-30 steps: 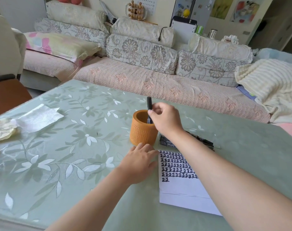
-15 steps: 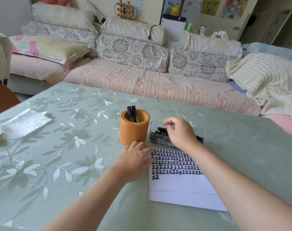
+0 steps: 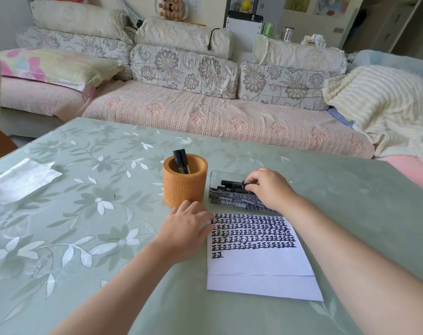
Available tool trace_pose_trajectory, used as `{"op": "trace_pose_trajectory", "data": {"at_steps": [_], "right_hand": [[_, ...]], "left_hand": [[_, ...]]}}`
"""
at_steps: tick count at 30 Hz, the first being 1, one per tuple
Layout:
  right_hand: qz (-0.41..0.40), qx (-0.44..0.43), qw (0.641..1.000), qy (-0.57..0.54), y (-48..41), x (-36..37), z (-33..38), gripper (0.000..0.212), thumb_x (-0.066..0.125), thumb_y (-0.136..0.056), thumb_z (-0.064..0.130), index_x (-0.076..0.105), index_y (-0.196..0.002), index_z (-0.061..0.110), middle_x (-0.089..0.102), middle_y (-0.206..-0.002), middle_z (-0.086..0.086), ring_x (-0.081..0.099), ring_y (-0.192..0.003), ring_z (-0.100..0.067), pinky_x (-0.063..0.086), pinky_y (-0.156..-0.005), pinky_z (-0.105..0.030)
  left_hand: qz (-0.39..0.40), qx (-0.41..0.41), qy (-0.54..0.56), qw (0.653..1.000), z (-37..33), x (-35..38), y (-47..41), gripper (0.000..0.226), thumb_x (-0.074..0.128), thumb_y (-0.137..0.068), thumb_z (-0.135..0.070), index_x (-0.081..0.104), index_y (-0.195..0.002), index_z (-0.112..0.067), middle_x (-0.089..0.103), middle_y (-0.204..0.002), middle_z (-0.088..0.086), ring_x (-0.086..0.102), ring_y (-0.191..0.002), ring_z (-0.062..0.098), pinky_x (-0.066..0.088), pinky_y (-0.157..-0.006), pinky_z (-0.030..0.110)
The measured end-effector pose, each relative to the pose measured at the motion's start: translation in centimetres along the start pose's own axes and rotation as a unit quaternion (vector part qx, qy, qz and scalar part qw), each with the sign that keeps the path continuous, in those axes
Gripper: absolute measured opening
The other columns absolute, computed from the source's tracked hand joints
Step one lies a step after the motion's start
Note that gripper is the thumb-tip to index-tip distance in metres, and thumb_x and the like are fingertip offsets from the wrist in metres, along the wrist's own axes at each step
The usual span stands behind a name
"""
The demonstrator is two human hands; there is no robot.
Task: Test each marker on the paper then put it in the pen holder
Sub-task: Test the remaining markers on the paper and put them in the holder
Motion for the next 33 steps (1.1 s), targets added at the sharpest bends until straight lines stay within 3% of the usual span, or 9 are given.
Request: {"op": "trace_pose_trajectory", "data": {"at_steps": [4,8,11,15,18,22,26,31,33], "right_hand": [[-0.052,-0.082,0.995,0.02,1.0,-1.2,2.9,0.013,0.049,-0.1,0.033,0.058,-0.108,0.026,0.063,-0.105,0.005,0.059,-0.093,-0.022,0.042,-0.084,-0.038],[-0.056,-0.157,0.986,0.003,2.9,-2.0,6.4,0.021,0.047,-0.101,0.036,0.063,-0.114,0.034,0.056,-0.097,0.005,0.056,-0.095,-0.02,0.044,-0.081,-0.037],[-0.006,-0.146,0.988,-0.044,4.2,-1.2,7.4,0.025,0.047,-0.101,0.036,0.064,-0.12,0.036,0.049,-0.099,0.007,0.055,-0.093,-0.017,0.046,-0.08,-0.035],[0.067,-0.124,0.987,-0.077,6.5,1.0,7.4,0.037,0.044,-0.102,0.02,0.057,-0.136,0.026,0.047,-0.109,0.007,0.052,-0.109,-0.016,0.04,-0.097,-0.03],[0.072,-0.121,0.984,-0.113,8.5,1.3,6.8,0.048,0.047,-0.095,0.008,0.049,-0.14,0.028,0.049,-0.109,0.011,0.05,-0.104,-0.009,0.038,-0.093,-0.023],[0.064,-0.1,0.975,-0.186,10.3,1.9,5.5,0.052,0.057,-0.09,0.009,0.042,-0.131,0.037,0.057,-0.102,0.016,0.053,-0.09,0.003,0.041,-0.081,-0.022],[0.034,-0.086,0.962,-0.258,10.7,1.6,4.9,0.048,0.061,-0.085,0.001,0.051,-0.119,0.033,0.059,-0.093,0.021,0.055,-0.085,0.012,0.041,-0.075,-0.008],[0.037,-0.068,0.971,-0.228,10.7,1.9,3.8,0.041,0.063,-0.085,0.009,0.05,-0.105,0.042,0.058,-0.096,0.018,0.059,-0.089,-0.006,0.045,-0.077,-0.021],[0.032,-0.05,0.972,-0.226,10.6,2.2,2.8,0.032,0.064,-0.086,0.014,0.052,-0.098,0.041,0.058,-0.093,0.015,0.058,-0.087,-0.009,0.044,-0.073,-0.019]], "left_hand": [[-0.003,0.004,-0.003,1.0,-0.1,-0.2,0.1,0.031,0.045,-0.098,-0.044,0.058,-0.124,-0.033,0.052,-0.124,-0.013,0.041,-0.112,0.015,0.037,-0.094,0.032],[-0.012,0.003,0.002,1.0,-0.3,-0.8,0.1,0.031,0.047,-0.097,-0.044,0.057,-0.124,-0.033,0.054,-0.122,-0.014,0.044,-0.113,0.014,0.038,-0.092,0.031],[-0.038,0.002,0.017,0.999,-0.7,-1.9,0.1,0.032,0.049,-0.096,-0.042,0.058,-0.125,-0.031,0.055,-0.118,-0.012,0.047,-0.111,0.014,0.043,-0.088,0.031],[-0.082,0.009,0.034,0.996,-1.7,-3.7,0.1,0.033,0.05,-0.094,-0.041,0.058,-0.124,-0.029,0.056,-0.111,-0.011,0.05,-0.104,0.014,0.049,-0.082,0.032],[-0.099,0.035,0.062,0.993,-2.8,-4.5,0.2,0.037,0.051,-0.092,-0.043,0.056,-0.125,-0.028,0.058,-0.109,-0.012,0.052,-0.103,0.011,0.051,-0.08,0.031],[-0.088,0.081,0.092,0.989,-4.8,-4.7,0.6,0.027,0.063,-0.087,-0.039,0.061,-0.112,-0.03,0.06,-0.1,-0.015,0.054,-0.096,0.007,0.051,-0.074,0.031],[-0.09,0.096,0.102,0.986,-5.6,-4.9,0.7,0.019,0.071,-0.084,-0.024,0.065,-0.101,-0.029,0.058,-0.088,-0.016,0.051,-0.085,0.006,0.047,-0.065,0.027],[-0.112,0.063,0.106,0.986,-4.2,-5.9,0.6,0.011,0.066,-0.089,-0.026,0.067,-0.1,-0.028,0.057,-0.086,-0.016,0.051,-0.085,0.006,0.048,-0.066,0.03],[-0.121,0.04,0.113,0.985,-3.4,-6.3,0.6,0.011,0.064,-0.09,-0.028,0.068,-0.1,-0.028,0.054,-0.085,-0.018,0.05,-0.085,0.005,0.047,-0.066,0.028]]}}
Point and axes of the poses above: each hand's wrist, its own y-axis away from the middle knuckle, its own x-axis out of the palm, z = x × y, the point moved 10 cm from there along -y, towards the middle knuckle
